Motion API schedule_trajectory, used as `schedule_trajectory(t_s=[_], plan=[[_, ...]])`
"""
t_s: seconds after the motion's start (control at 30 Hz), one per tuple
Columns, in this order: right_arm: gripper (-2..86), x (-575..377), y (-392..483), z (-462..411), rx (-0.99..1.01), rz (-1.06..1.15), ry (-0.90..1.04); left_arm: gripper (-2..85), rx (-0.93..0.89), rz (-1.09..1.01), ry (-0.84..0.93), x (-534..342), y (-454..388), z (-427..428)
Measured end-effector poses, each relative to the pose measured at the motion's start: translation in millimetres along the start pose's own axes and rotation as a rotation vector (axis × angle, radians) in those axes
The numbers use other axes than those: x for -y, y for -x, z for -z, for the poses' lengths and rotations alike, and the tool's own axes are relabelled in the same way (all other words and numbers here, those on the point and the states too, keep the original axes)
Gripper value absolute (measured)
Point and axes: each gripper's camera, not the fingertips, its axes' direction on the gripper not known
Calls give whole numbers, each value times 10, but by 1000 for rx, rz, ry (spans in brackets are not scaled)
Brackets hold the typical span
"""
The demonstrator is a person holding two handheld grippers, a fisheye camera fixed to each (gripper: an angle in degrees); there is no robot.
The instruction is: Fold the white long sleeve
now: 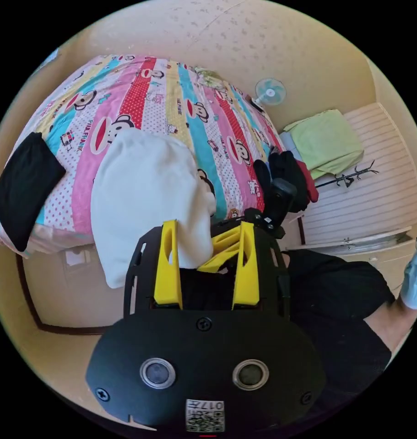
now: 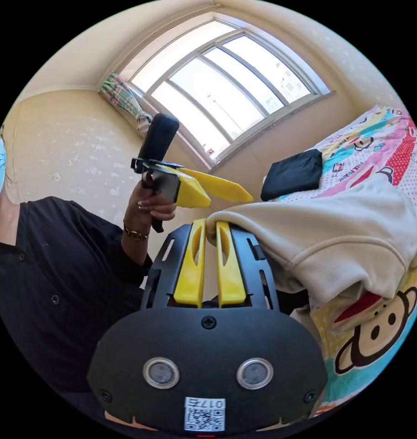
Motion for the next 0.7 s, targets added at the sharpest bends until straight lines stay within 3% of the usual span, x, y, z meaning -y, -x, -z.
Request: schedule_trajectory(t_s=[0.17,0.37,0.53,0.6,0.7], plan=[[-1,-288,-6,-278,86,-45,-61,135,-69,29,280,303,205,-175],[3,-551,123,-676,90,-36,-45,78,-283,47,311,213,389,-130],[16,-671,210,-841,131,22,-10,53,-595,120,94,-281,912,128],[21,-751,150,-697,84,19,-51,52,-751,206,-130,-663,1277,348],[41,-797,-69,-494,-235,-52,-31,52,-884,257,-321,-1038,1591,581]])
